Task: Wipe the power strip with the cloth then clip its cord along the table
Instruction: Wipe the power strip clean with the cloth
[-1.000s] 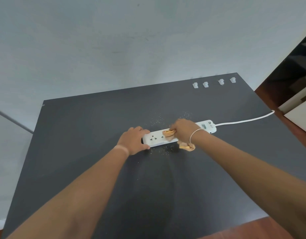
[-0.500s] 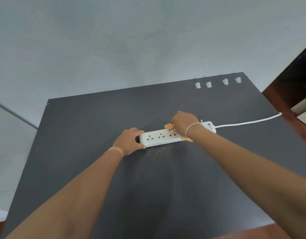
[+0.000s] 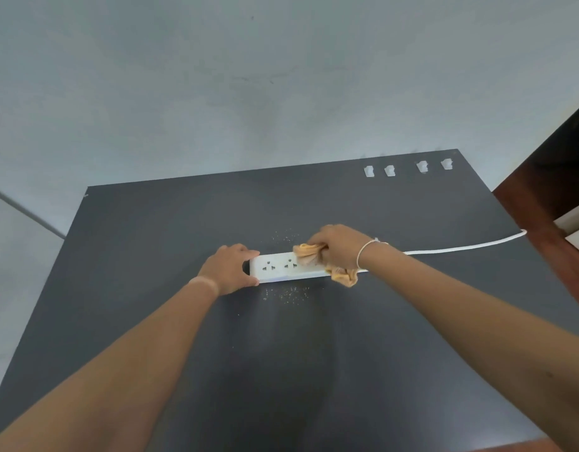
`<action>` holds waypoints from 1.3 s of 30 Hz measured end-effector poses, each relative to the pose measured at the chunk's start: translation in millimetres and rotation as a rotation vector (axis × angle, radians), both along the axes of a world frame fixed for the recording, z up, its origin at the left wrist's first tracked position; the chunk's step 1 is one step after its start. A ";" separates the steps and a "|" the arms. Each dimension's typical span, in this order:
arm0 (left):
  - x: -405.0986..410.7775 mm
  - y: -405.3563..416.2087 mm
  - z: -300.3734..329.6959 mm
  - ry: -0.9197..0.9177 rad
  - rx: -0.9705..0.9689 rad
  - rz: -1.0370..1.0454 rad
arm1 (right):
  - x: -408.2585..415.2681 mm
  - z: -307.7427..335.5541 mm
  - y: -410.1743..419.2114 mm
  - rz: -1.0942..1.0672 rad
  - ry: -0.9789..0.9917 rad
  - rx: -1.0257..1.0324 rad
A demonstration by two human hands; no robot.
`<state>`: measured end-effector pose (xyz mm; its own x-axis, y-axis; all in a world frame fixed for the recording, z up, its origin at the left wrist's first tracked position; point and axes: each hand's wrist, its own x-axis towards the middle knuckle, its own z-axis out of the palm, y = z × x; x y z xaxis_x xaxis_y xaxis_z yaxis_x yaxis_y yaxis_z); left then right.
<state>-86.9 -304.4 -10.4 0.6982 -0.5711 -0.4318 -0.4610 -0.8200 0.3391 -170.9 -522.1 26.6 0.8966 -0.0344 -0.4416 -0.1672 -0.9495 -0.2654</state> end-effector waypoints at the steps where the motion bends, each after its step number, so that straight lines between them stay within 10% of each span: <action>1: -0.4 -3.9 2.6 -0.011 0.019 -0.018 | -5.0 -2.4 -0.8 0.006 0.033 0.010; 39: -32.8 -99.9 4.4 -0.094 0.118 -0.114 | -71.0 -2.0 -149.2 -0.343 -0.158 -0.005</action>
